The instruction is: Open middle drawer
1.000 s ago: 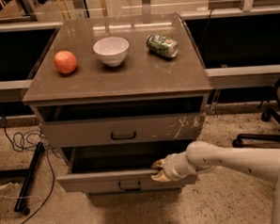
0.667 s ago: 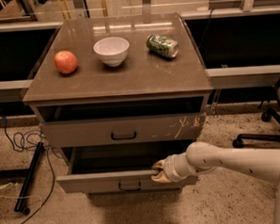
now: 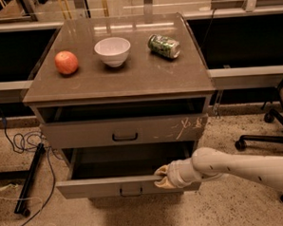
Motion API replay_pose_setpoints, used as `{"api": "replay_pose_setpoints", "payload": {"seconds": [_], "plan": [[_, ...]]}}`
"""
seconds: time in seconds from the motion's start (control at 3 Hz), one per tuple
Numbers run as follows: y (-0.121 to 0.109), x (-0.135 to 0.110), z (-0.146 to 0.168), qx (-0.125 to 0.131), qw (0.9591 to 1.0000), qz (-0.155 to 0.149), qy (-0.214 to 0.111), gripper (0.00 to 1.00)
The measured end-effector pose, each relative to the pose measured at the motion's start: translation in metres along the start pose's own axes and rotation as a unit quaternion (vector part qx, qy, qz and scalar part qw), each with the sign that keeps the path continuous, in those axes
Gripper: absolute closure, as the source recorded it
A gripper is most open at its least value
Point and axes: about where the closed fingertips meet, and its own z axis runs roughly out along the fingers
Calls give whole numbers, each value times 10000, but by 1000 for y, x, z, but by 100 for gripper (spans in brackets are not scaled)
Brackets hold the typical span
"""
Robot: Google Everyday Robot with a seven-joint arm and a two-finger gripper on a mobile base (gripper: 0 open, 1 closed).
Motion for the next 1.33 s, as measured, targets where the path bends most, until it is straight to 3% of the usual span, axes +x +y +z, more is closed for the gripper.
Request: {"api": "replay_pose_setpoints", "payload": {"seconds": [1.0, 1.33], "plan": [[0, 0, 0, -1, 10000, 0, 0, 11], [0, 0, 0, -1, 10000, 0, 0, 15]]}}
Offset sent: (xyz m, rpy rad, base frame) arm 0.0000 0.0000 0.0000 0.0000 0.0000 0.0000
